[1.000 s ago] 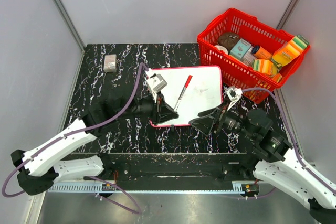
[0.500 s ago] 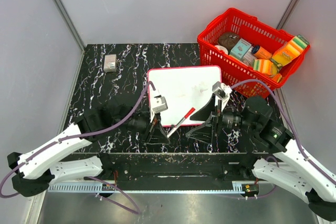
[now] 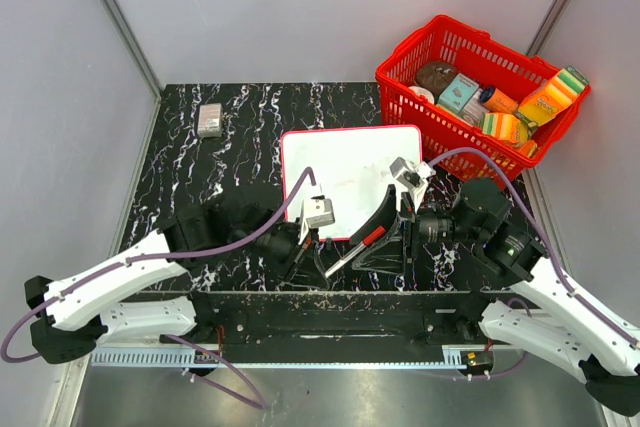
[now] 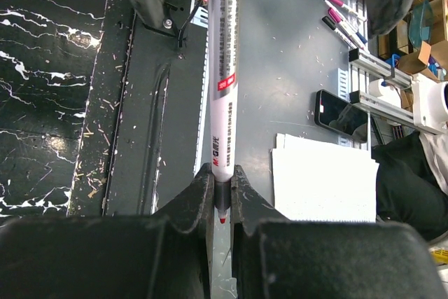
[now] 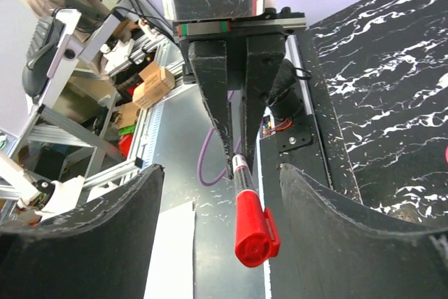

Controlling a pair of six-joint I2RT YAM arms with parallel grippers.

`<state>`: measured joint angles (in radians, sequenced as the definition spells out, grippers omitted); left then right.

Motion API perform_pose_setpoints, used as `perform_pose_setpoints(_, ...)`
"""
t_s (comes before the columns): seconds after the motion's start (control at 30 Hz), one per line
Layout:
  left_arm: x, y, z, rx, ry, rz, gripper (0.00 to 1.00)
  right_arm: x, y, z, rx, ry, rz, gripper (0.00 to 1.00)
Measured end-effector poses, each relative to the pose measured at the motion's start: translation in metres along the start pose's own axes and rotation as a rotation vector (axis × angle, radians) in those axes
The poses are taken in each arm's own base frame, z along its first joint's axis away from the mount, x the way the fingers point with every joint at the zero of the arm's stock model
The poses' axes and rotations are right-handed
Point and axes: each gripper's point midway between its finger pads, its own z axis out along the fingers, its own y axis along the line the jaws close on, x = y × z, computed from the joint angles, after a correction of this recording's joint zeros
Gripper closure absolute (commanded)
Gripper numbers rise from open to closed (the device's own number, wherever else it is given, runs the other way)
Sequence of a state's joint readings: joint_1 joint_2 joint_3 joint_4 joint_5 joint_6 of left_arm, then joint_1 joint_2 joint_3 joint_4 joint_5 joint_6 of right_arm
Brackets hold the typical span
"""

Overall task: Write a sentence on the whiteboard
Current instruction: Pass from the left arm to the right

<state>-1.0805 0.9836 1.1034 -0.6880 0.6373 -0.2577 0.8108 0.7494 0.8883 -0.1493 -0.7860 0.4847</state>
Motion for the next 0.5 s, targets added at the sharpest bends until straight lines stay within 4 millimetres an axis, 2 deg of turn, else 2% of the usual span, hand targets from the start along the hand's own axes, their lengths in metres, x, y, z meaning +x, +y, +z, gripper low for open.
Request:
perform_pose_setpoints(0.2,-0.004,0.000,-0.001,-0.012,-0.019,0.011,1.00,0.007,0.002,0.002,-0.039,0.013,0.037,0.30)
perform_pose_setpoints(0.27,-0.008,-0.002,-0.004,-0.011,-0.041,0.025,1.00,0.009,0.000,0.003,-0.039,0.006,0.049,0.37)
perform_pose_setpoints(0.4,-0.015,-0.006,-0.007,-0.006,-0.080,0.053,1.00,0.009,0.001,0.003,-0.051,-0.015,0.063,0.46)
perform_pose_setpoints(0.5,-0.016,-0.006,-0.006,-0.005,-0.082,0.054,1.00,0.006,0.001,0.004,-0.052,-0.034,0.068,0.46)
